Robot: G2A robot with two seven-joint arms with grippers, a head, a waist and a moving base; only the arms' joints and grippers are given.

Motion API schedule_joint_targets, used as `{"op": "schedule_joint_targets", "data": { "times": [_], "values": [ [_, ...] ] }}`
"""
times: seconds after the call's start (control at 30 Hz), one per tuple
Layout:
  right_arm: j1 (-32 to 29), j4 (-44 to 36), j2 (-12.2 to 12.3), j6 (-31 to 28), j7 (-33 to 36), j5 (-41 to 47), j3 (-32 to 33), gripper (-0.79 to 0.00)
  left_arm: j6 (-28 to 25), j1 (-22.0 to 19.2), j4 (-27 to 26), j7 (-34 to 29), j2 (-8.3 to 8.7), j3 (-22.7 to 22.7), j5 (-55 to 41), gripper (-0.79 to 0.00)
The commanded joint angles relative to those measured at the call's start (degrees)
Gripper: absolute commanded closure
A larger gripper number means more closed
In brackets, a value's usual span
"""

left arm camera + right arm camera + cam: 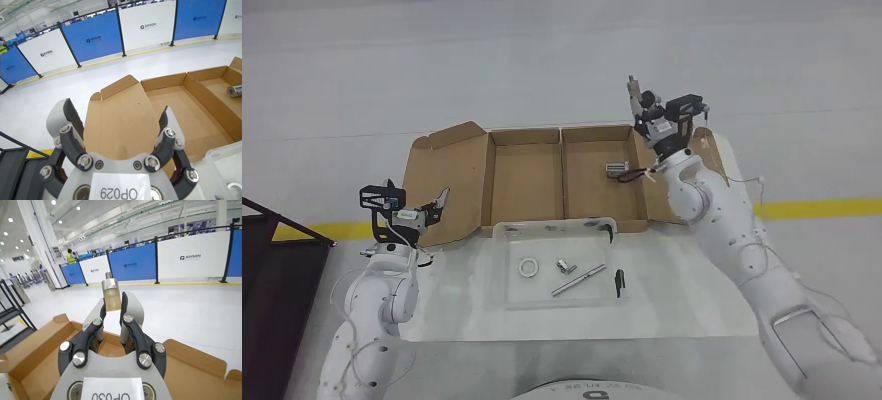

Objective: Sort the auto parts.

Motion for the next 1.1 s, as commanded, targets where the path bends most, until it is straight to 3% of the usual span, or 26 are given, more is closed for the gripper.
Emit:
{"op": "schedule_joint_targets", "data": {
  "times": [0.0, 0.43, 0.97, 1.07],
  "values": [
    [0.17, 0.97, -0.15, 1.51, 0.25, -2.59, -0.39, 0.0, 0.0, 0.0, 0.0, 0.0, 0.0, 0.0, 0.0, -0.785],
    [0.85, 5.48, -0.88, 6.36, 2.22, -16.42, -2.31, 0.0, 0.0, 0.0, 0.0, 0.0, 0.0, 0.0, 0.0, -0.785],
    [-0.78, 5.0, -0.84, -2.05, 7.81, -21.08, -1.92, 0.0, 0.0, 0.0, 0.0, 0.0, 0.0, 0.0, 0.0, -0.785],
    [-1.0, 4.99, -0.84, -3.69, 8.46, -20.94, -1.57, -0.132, 0.0, 0.0, 0.0, 0.0, 0.0, 0.0, 0.0, -0.785]
  ]
}}
